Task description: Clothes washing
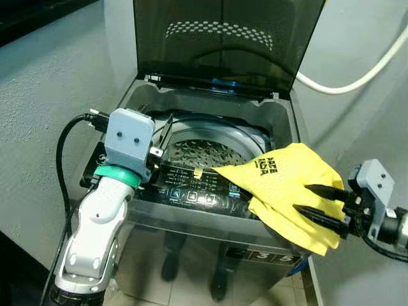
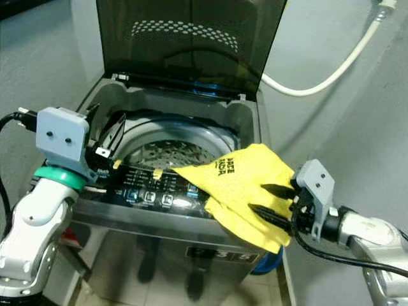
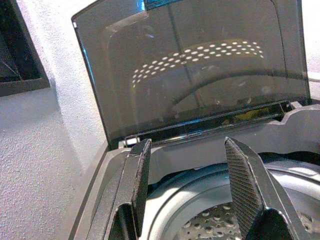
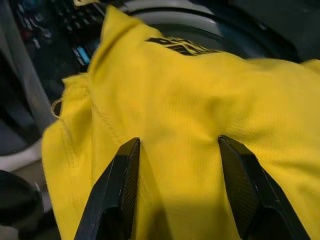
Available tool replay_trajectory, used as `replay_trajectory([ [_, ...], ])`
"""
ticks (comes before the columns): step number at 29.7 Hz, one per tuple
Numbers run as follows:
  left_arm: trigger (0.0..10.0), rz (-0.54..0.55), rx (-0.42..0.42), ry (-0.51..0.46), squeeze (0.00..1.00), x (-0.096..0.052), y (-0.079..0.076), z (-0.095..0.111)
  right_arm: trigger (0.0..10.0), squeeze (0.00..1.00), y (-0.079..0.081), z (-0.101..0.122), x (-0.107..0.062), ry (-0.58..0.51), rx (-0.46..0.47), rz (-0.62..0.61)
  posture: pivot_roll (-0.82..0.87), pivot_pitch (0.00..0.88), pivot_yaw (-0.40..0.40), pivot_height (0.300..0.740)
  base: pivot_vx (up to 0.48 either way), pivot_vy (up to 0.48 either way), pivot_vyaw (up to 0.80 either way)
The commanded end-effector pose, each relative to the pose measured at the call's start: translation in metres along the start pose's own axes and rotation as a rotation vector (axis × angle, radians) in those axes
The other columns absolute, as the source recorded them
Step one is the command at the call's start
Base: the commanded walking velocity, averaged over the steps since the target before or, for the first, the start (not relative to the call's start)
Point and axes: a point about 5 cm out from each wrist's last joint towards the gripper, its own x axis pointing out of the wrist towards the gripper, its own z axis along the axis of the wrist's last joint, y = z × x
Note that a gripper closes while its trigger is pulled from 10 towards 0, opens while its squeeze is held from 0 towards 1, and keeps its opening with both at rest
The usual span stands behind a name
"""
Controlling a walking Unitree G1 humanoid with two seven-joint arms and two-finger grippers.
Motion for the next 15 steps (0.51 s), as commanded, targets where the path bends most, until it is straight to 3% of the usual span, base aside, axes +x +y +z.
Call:
replay_trajectory([
  [1, 10.0, -0.011, -0.001, 0.008, 0.00, -0.001, -0.002, 0.000, 10.0, 0.00, 0.003, -0.009, 0.003, 0.032, 0.027, 0.011, 0.10, 0.068, -0.002, 0.740, 0.000, 0.000, 0.00],
  [5, 10.0, -0.002, 0.006, 0.012, 0.00, -0.003, 0.000, 0.000, 10.0, 0.00, 0.002, -0.022, 0.010, 0.065, 0.032, -0.009, 0.12, 0.076, -0.008, 0.740, 0.000, 0.000, 0.00],
  [7, 10.0, 0.000, 0.007, 0.012, 0.00, -0.004, 0.000, 0.001, 9.5, 0.00, 0.002, -0.025, 0.011, 0.069, 0.033, -0.012, 0.12, 0.076, -0.008, 0.740, 0.000, 0.000, 0.00],
  [8, 10.0, 0.004, 0.009, 0.014, 0.00, -0.004, 0.001, 0.001, 2.2, 0.00, 0.002, -0.028, 0.013, 0.077, 0.042, -0.010, 0.13, 0.078, -0.009, 0.740, 0.000, 0.000, 0.00],
  [9, 10.0, 0.004, 0.009, 0.014, 0.00, -0.004, 0.001, 0.001, 2.2, 0.00, 0.002, -0.028, 0.013, 0.077, 0.042, -0.010, 0.13, 0.078, -0.009, 0.740, 0.000, 0.000, 0.00],
  [10, 10.0, 0.007, 0.011, 0.015, 0.00, -0.004, 0.001, 0.001, 0.0, 0.00, 0.003, -0.029, 0.014, 0.081, 0.052, -0.006, 0.13, 0.078, -0.009, 0.740, 0.000, 0.000, 0.00],
  [15, 10.0, 0.009, 0.011, 0.016, 0.00, -0.005, 0.002, 0.001, 0.0, 0.00, 0.002, -0.026, 0.015, 0.041, 0.078, -0.013, 0.12, 0.084, -0.010, 0.740, 0.000, 0.000, 0.00],
])
